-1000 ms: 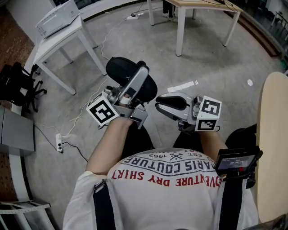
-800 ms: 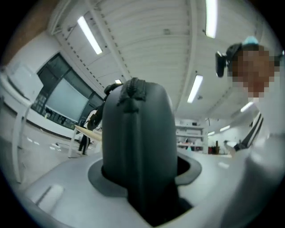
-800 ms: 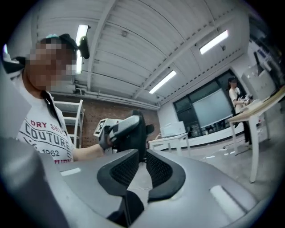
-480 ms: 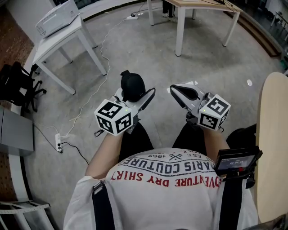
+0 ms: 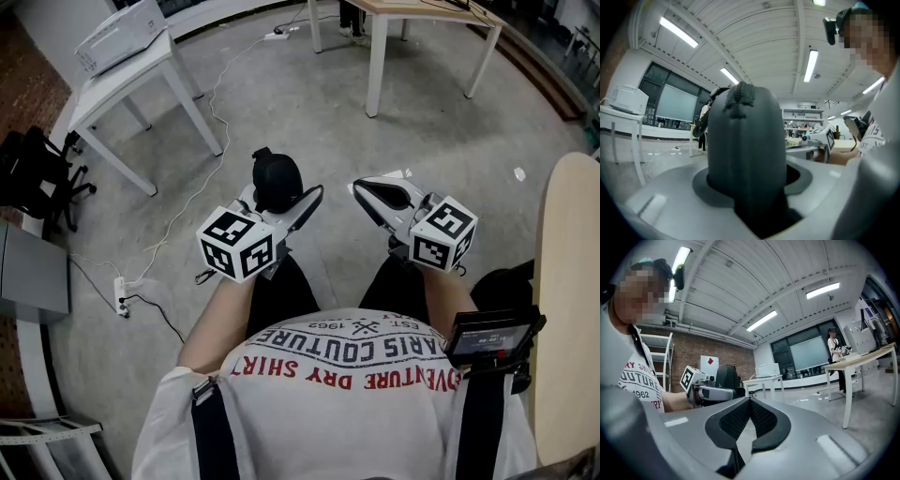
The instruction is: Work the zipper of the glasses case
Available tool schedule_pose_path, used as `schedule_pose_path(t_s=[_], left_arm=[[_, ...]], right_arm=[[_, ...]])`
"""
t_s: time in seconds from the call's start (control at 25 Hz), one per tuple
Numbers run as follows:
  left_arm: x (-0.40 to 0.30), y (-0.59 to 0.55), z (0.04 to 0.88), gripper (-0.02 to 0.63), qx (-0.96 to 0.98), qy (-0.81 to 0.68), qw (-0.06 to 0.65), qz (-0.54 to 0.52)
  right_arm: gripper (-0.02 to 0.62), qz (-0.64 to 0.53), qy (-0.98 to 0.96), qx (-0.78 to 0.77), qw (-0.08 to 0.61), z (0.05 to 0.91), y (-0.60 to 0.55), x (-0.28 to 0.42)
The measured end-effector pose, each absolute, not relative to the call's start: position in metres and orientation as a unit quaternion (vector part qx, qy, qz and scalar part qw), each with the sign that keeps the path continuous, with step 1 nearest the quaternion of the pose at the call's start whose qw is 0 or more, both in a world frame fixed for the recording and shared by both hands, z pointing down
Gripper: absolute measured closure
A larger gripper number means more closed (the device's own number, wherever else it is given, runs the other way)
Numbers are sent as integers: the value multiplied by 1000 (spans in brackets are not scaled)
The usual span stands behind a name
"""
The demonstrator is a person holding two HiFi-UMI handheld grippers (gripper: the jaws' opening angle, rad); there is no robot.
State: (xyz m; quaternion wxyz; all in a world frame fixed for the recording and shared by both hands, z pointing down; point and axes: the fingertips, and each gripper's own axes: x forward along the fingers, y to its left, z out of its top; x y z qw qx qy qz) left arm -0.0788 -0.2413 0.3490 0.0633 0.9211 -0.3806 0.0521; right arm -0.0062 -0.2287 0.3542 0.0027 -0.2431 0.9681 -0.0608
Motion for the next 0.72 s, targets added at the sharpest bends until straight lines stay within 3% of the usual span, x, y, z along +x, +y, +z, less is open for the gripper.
schedule_pose_path(t_s=[0.72], left_arm=[[-80, -239, 349, 357, 923, -373, 82, 39]], right_arm=[[595, -74, 968, -239, -3, 356, -229, -12]])
